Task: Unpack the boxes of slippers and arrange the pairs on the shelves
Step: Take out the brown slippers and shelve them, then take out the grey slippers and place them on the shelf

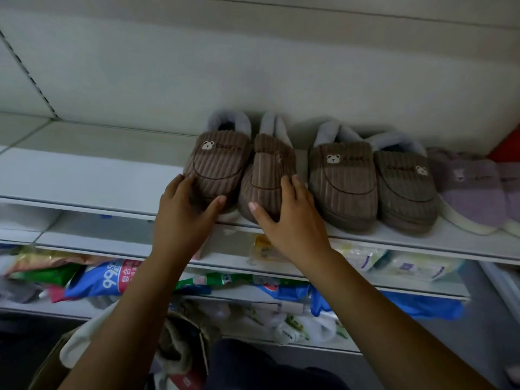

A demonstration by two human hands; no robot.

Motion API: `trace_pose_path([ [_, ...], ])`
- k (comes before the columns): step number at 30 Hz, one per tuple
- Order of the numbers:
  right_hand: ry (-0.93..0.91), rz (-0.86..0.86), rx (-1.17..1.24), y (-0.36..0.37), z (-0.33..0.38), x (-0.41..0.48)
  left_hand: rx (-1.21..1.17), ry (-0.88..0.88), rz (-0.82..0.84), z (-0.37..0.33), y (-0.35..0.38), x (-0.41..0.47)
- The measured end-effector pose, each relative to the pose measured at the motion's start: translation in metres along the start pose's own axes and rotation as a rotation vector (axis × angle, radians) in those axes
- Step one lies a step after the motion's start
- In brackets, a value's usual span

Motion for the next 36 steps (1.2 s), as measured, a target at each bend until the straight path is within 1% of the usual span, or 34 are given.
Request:
trace_pose_path([
  [4, -0.116, 0.023, 0.018, -0.017, -0.008, -0.029, 0.024, 0.103, -0.049, -0.016, -0.007, -0.034],
  [8, -0.224, 0.033, -0.061, -0.033, -0.023, -0.074, 0.088, 0.240, -0.069, -0.034, -0.012, -0.078],
  [10, -0.245, 0.051, -0.082, -0.038, -0.034, -0.104, 0.100, 0.288, -0.036, -0.042, -0.013, -0.108],
  [13, -0.257, 0.089, -0.095, -0.043, -0.053, -0.153, 0.111, 0.311, 0.067, -0.045, -0.010, -0.157],
  [16, -0.233, 0.186, -0.099, -0.041, -0.067, -0.201, 0.167, 0.255, 0.156, -0.035, -0.005, -0.207],
  [19, -0.194, 0.317, -0.094, -0.027, -0.073, -0.244, 0.226, 0.214, 0.183, -0.017, -0.012, -0.258],
  [23, -0.216, 0.437, -0.034, 0.006, -0.065, -0.296, 0.330, 0.063, 0.228, 0.016, -0.048, -0.319],
  [26, -0.256, 0.539, -0.003, 0.037, -0.046, -0.326, 0.447, -0.022, 0.215, 0.044, -0.086, -0.359],
  [30, -0.326, 0.592, 0.040, 0.067, -0.020, -0.347, 0.538, -0.178, 0.188, 0.084, -0.132, -0.400],
  [36, -0.275, 0.684, 0.068, 0.113, -0.002, -0.359, 0.555, -0.281, 0.176, 0.133, -0.170, -0.417],
])
Point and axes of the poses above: each hand's wrist, its own x-axis towards the middle knuckle, its own y-axis out of the palm, z = x × y, the point moved 5 cm from there along x, towards the middle knuckle, and after that the axes turned 4 degrees about -z, right-handed, at the moved point
